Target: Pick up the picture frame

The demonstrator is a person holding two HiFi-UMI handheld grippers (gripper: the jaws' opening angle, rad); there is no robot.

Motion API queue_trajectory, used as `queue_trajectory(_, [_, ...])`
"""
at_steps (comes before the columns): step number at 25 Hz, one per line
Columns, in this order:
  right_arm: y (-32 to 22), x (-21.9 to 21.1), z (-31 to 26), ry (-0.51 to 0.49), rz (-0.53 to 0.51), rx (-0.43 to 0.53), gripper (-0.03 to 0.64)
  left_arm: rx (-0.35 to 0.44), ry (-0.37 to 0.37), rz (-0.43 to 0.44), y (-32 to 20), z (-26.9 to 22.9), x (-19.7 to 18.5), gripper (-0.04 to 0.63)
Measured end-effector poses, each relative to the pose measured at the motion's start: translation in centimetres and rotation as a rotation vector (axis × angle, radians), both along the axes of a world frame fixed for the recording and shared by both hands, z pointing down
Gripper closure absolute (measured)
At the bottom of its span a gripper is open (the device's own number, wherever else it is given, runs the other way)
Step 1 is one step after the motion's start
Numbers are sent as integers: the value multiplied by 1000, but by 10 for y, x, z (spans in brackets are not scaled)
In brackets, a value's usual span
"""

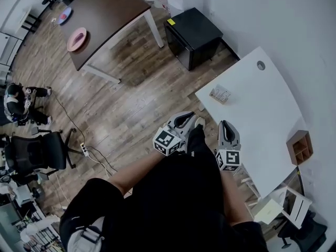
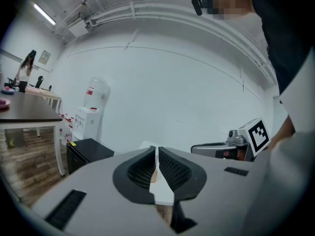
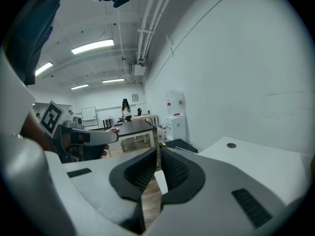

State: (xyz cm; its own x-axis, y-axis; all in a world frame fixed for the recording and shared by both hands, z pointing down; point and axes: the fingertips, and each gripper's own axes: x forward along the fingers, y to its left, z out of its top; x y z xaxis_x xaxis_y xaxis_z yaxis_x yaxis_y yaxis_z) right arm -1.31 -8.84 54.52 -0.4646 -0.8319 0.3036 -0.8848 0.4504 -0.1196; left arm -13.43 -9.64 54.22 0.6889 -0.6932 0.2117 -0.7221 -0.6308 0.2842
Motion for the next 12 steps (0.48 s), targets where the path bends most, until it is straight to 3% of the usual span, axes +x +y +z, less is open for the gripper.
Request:
queue_trajectory(8, [-55, 31, 46, 18, 1, -96, 580, -75, -23, 51, -66, 46, 22, 578])
queue_trajectory(12, [-75, 44, 73, 33, -3, -150, 578, -118, -63, 74, -91, 75, 29, 537])
